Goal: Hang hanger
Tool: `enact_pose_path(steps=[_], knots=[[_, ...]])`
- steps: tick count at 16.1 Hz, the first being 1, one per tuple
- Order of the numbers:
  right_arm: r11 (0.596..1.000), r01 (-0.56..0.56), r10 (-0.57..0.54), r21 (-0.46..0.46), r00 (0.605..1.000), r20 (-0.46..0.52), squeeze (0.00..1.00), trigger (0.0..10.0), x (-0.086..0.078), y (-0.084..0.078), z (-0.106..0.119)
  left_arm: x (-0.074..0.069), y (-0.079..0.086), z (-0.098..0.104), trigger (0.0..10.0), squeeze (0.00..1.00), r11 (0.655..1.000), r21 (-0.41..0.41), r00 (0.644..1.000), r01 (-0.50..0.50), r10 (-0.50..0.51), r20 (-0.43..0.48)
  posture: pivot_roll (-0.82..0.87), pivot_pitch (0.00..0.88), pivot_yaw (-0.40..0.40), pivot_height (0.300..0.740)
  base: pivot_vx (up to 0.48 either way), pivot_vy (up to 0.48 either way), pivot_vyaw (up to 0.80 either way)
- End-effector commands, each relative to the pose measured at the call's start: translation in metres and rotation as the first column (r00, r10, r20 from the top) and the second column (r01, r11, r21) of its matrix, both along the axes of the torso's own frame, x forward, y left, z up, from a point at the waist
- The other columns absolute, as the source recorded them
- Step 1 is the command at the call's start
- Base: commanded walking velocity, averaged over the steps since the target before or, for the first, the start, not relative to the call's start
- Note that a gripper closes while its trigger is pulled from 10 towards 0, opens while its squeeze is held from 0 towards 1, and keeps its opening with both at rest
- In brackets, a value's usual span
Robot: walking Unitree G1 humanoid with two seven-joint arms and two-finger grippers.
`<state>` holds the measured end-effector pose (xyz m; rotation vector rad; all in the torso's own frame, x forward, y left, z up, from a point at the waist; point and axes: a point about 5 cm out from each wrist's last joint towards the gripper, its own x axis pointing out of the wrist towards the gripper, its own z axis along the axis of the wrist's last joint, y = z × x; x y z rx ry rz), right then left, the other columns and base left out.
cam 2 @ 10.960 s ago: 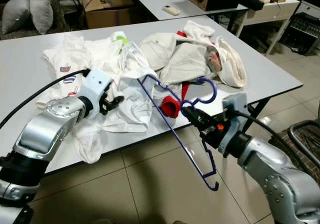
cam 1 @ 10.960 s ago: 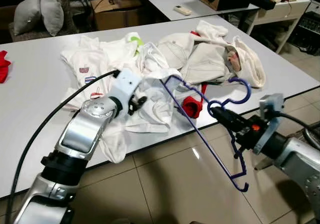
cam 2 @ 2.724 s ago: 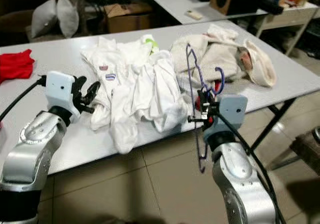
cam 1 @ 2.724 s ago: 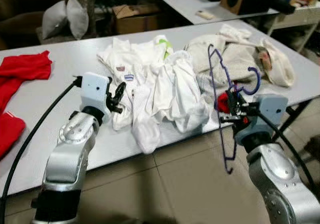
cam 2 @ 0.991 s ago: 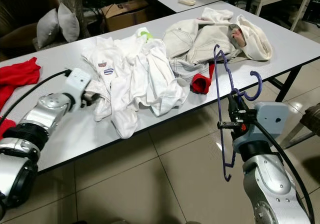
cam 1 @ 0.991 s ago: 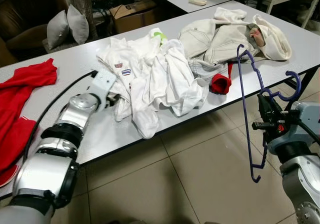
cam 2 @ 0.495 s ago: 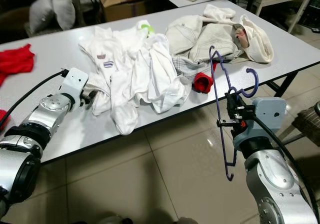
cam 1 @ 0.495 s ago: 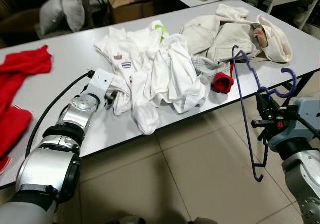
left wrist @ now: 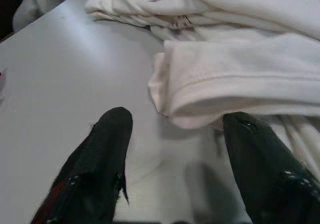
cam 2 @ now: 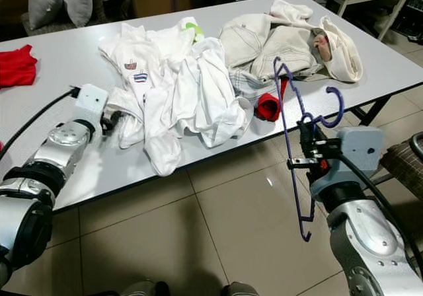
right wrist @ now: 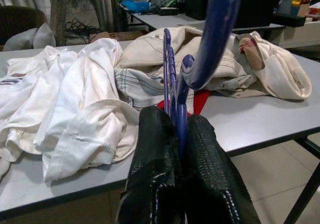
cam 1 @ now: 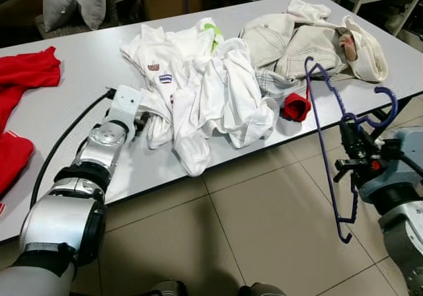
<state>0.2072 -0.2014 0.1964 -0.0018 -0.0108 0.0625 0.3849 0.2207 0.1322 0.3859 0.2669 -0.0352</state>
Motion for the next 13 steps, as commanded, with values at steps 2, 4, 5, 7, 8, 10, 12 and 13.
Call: enact_pose_path(steps=[2,4,5,7,8,10,12,13], knots=[[1.0,-0.006,0.006,-0.012,1.0,-0.006,0.0,10.0,-0.003,0.0,0.002,0.002,0.002,0.006,3.1,0.0,0.999,-0.028,1.0,-0.015,0.016,0.018,-0.26,0.106,0.025,0.74,0.0,0.0,0.0],[1.0,-0.007,0.007,-0.015,1.0,-0.007,0.0,10.0,-0.004,0.0,0.003,0.002,-0.001,0.004,2.8,0.0,1.0,-0.022,1.0,-0.011,0.011,0.012,-0.27,0.107,0.026,0.74,0.0,0.0,0.0],[1.0,-0.007,0.007,-0.016,1.0,-0.008,0.0,10.0,-0.004,0.0,0.003,0.002,-0.002,0.004,2.8,0.0,1.0,-0.022,1.0,-0.01,0.011,0.012,-0.27,0.107,0.026,0.74,0.0,0.0,0.0],[1.0,-0.006,0.006,-0.021,1.0,-0.007,0.0,10.0,-0.005,-0.001,0.004,0.002,-0.005,0.002,2.4,0.0,1.0,-0.025,1.0,-0.002,0.002,0.009,-0.28,0.109,0.027,0.74,0.0,0.0,0.0],[1.0,-0.005,0.004,-0.024,1.0,-0.006,0.0,10.0,-0.005,-0.002,0.005,0.003,-0.007,0.002,2.0,0.0,1.0,-0.025,1.0,-0.001,0.001,0.009,-0.29,0.11,0.028,0.74,0.0,0.0,0.0],[1.0,-0.001,0.001,-0.029,1.0,-0.003,0.0,10.0,-0.006,-0.003,0.006,0.003,-0.008,0.002,2.0,0.0,1.0,-0.027,1.0,-0.004,0.004,0.014,-0.3,0.112,0.03,0.74,0.0,0.0,0.0],[0.999,0.003,-0.003,-0.034,1.0,-0.003,0.0,10.0,-0.007,-0.004,0.007,0.004,-0.009,0.003,1.8,0.0,0.999,-0.034,1.0,-0.014,0.014,0.02,-0.32,0.113,0.031,0.74,0.0,0.0,0.0],[0.999,0.002,-0.003,-0.036,1.0,-0.003,0.0,10.0,-0.008,-0.004,0.008,0.004,-0.009,0.003,1.8,0.0,0.999,-0.034,1.0,-0.015,0.016,0.02,-0.32,0.114,0.031,0.74,0.0,0.0,0.0]])
